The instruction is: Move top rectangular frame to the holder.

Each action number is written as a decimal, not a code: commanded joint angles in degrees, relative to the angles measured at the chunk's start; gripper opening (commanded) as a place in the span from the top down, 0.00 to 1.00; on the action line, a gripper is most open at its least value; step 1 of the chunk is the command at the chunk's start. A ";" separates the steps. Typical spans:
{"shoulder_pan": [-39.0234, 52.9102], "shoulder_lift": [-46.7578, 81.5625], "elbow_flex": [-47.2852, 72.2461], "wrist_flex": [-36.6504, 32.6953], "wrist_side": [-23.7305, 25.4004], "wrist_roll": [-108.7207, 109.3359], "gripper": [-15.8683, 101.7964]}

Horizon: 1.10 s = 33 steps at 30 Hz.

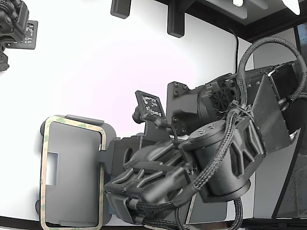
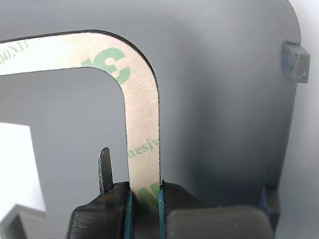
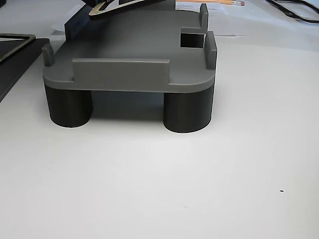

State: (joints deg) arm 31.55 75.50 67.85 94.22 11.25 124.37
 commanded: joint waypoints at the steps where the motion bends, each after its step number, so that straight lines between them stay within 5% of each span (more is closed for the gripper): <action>1: -0.88 0.97 -0.97 0.26 -0.62 -0.44 0.96; 33: -2.72 4.31 7.21 -0.88 -4.04 -0.53 0.96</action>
State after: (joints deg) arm 29.71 77.78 75.85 93.43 7.29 123.93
